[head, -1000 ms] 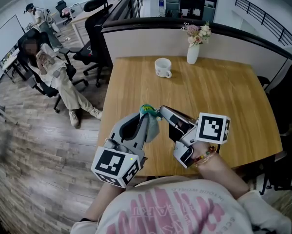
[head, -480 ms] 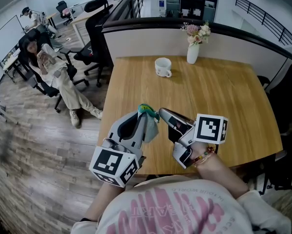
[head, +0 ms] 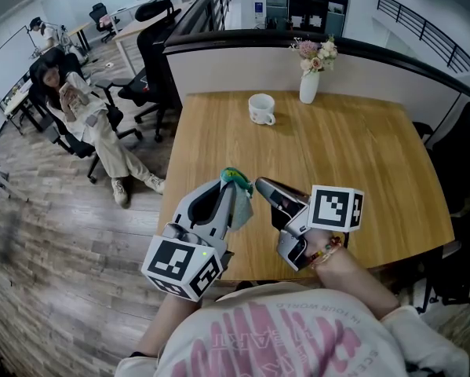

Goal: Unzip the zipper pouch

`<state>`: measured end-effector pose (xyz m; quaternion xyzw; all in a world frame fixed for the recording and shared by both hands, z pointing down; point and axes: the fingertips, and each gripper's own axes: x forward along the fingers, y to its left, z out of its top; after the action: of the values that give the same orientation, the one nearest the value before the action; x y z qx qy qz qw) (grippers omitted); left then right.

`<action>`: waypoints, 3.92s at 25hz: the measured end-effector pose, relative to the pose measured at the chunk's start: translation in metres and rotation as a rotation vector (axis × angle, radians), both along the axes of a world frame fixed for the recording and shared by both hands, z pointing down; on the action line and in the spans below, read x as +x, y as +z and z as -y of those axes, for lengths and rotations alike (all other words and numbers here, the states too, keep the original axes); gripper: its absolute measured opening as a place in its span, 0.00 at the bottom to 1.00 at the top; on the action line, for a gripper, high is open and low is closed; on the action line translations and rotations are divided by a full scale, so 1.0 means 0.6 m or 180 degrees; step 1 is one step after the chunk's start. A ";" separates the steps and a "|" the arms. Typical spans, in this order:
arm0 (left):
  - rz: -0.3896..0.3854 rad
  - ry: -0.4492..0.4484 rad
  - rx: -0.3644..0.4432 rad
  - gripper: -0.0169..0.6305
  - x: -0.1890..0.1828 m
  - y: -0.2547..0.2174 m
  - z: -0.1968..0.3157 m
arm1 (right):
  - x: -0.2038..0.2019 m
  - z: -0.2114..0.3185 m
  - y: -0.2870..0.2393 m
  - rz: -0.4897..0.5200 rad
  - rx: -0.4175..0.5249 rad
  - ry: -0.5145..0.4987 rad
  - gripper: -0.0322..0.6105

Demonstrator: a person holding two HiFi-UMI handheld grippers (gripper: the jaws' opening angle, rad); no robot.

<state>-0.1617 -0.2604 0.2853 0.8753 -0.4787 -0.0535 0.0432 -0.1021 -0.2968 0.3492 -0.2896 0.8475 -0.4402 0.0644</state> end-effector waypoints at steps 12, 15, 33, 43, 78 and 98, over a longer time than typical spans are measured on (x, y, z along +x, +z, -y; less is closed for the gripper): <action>-0.0125 -0.0013 0.0035 0.04 -0.007 -0.011 0.000 | 0.019 0.004 0.031 -0.0120 -0.0107 0.0100 0.05; -0.0160 -0.0024 0.0053 0.04 -0.010 -0.016 -0.001 | 0.025 0.006 0.038 -0.0173 -0.0123 0.0129 0.05; -0.0206 -0.0103 0.0002 0.04 -0.016 -0.016 0.016 | 0.034 0.023 0.058 -0.0283 -0.0157 0.0134 0.05; -0.0290 -0.0170 -0.0043 0.04 -0.034 -0.013 0.020 | 0.043 0.030 0.071 -0.0258 -0.0213 0.0183 0.05; -0.0481 -0.0970 -0.0320 0.04 -0.135 0.061 0.033 | 0.198 0.074 0.049 -0.0621 0.0215 0.1524 0.04; -0.0627 -0.0912 -0.0298 0.04 -0.134 0.055 0.031 | 0.188 0.061 0.074 -0.0777 0.0131 0.1382 0.04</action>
<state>-0.2422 -0.2789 0.3183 0.7857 -0.5940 -0.1222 0.1224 0.0109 -0.3332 0.3934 -0.5146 0.7757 -0.3604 0.0604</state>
